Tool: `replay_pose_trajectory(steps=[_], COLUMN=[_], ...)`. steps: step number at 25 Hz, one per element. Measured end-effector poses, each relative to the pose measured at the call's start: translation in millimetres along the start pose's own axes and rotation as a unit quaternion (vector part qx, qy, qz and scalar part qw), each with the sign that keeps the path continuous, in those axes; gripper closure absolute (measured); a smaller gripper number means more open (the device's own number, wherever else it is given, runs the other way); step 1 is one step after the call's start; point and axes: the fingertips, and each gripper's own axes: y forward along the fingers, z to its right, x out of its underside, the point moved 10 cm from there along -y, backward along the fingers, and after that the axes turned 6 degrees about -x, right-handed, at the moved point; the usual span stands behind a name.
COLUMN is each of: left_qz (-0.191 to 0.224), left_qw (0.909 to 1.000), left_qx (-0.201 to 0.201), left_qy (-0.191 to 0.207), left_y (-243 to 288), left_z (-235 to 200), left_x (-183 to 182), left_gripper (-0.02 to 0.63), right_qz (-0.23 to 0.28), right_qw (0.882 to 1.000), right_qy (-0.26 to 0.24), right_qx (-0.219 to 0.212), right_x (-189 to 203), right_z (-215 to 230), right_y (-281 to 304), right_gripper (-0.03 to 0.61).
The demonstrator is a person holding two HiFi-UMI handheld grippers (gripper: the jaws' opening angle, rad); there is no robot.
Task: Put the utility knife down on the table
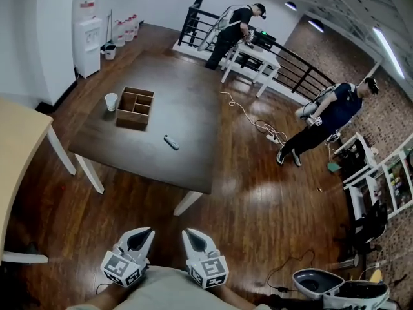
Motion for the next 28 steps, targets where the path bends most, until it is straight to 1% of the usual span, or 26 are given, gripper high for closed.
replay_pose_trajectory(steps=[3, 5, 9, 13, 16, 21, 25, 28], left_qz=[-0.003, -0.007, -0.014, 0.006, -0.006, -0.011, -0.013, -0.015], left_qw=[0.9995, 0.9988, 0.9980, 0.9958, 0.9961, 0.9971, 0.9970, 0.9973], left_qx=[0.031, 0.046, 0.057, 0.069, 0.051, 0.029, 0.018, -0.001], left_qy=[0.011, 0.017, 0.024, 0.060, 0.072, 0.069, 0.074, 0.072], left_y=[4.9, 8.8, 18.0, 17.6, 1.7, -18.1, -31.0, -46.4], left_z=[29.3, 52.4, 101.9, 148.6, 172.5, 214.1, 225.9, 228.6], left_x=[0.4, 4.0, 21.3, 29.6, 39.7, 41.4, 45.8, 51.3], left_gripper=[0.612, 0.612, 0.612, 0.612, 0.612, 0.612, 0.612, 0.612], right_qz=[0.022, 0.037, 0.052, 0.064, 0.067, 0.071, 0.083, 0.080], right_qw=[1.000, 0.999, 0.998, 0.998, 0.998, 0.997, 0.996, 0.996], right_qy=[0.009, 0.006, -0.005, -0.009, -0.015, -0.021, -0.032, -0.032], right_qx=[0.012, 0.016, 0.021, 0.021, 0.014, -0.012, -0.028, -0.033], right_x=[2.7, 3.1, 14.8, 33.1, 43.1, 51.4, 59.6, 69.4], right_z=[3.3, 7.4, 20.4, 36.8, 38.8, 30.6, 21.5, 13.6], right_y=[-28.2, -49.7, -97.1, -135.1, -158.9, -191.3, -200.0, -204.1], right_gripper=[0.577, 0.577, 0.577, 0.577, 0.577, 0.577, 0.577, 0.577])
